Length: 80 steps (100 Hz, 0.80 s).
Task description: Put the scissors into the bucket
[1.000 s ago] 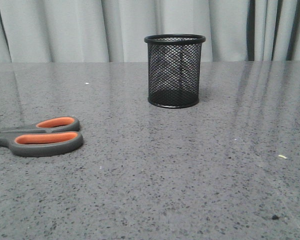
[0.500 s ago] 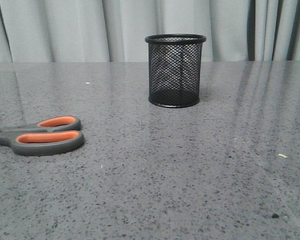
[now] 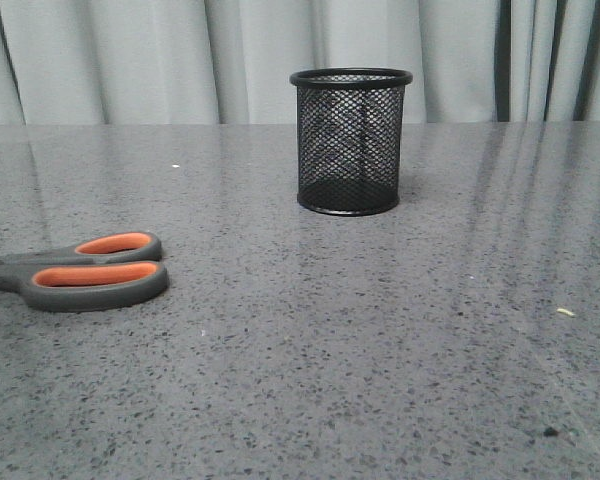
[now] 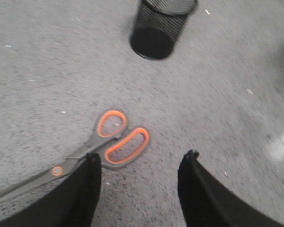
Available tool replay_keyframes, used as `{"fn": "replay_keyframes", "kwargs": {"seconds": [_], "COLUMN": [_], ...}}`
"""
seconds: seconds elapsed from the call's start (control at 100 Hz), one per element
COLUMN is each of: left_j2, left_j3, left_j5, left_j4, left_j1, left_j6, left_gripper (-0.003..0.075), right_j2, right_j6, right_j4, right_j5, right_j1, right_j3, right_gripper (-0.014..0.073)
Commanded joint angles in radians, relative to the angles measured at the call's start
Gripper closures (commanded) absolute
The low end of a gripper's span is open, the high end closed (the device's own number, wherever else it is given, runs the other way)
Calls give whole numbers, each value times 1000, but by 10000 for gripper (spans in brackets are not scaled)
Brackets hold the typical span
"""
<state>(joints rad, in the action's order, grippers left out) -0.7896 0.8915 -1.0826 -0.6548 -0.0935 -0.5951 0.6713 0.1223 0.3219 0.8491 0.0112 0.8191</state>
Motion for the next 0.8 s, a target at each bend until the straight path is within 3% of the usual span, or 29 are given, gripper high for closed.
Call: {"fn": "replay_keyframes", "kwargs": {"seconds": [0.0, 0.17, 0.47, 0.79], "left_j2": [-61, -215, -421, -621], "left_j3": [86, 212, 321, 330], "left_j5": [-53, -195, -195, -195], "left_j4": [-58, -46, 34, 365], "left_j1": [-3, -3, -88, -267], "left_j6": [-61, -210, -483, -500], "left_gripper": [363, 363, 363, 361], "right_j2": [5, 5, 5, 5], "right_j6": [16, 39, 54, 54], "right_j4": [17, 17, 17, 17], "right_j5": [-56, -56, -51, -49], "right_j1": [-4, -4, -7, -86], "right_j3": [34, 34, 34, 34], "right_gripper": [201, 200, 200, 200]}}
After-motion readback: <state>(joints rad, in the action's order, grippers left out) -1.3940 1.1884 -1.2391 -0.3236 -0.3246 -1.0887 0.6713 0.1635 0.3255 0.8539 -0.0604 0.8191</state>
